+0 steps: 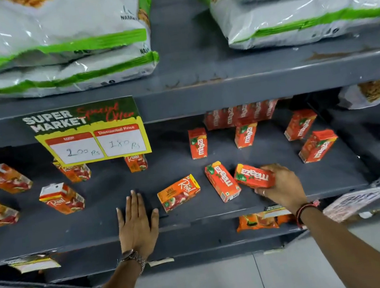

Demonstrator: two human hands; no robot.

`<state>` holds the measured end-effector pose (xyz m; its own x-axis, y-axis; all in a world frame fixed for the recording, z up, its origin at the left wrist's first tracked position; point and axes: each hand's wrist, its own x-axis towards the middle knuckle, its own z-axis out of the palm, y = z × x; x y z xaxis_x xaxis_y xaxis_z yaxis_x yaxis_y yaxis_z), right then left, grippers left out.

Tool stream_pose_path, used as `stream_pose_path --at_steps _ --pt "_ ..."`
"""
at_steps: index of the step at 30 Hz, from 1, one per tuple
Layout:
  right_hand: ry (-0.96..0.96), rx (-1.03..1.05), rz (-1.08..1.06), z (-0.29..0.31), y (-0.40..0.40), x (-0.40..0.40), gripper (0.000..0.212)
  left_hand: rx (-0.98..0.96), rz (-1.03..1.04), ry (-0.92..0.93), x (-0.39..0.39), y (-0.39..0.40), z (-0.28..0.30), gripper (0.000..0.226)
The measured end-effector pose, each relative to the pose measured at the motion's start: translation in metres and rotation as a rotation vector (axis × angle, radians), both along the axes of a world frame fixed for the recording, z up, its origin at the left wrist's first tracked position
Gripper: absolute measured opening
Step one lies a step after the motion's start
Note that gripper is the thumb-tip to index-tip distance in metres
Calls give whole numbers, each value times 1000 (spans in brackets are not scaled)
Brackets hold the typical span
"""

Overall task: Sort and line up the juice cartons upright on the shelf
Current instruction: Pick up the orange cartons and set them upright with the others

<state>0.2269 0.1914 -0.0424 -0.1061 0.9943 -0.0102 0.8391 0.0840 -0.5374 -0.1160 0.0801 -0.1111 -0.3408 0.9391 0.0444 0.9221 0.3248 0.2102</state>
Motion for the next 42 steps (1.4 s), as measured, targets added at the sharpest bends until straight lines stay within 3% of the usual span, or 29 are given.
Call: stream_pose_path --at_steps 5,9,13,17,27,38,42 --pt "183 231 -189 16 -30 -15 44 -29 -17 4 -5 -1 -2 79" --pt "460 477 -332 48 -47 -34 49 -65 -39 6 -7 0 0 85" --pt "675 599 -401 71 -47 -50 53 -62 -38 -14 -7 2 1 86" --pt "719 571 -418 69 -43 -57 52 -67 -45 -35 -7 2 1 87" --pt "651 256 -596 9 -19 -47 50 -54 -54 -15 -6 3 0 85" --pt "608 223 -570 -22 27 -46 53 -63 -58 9 -6 3 -1 89" --pt "711 155 -522 -30 21 -46 62 -60 -59 -9 -7 2 -2 96"
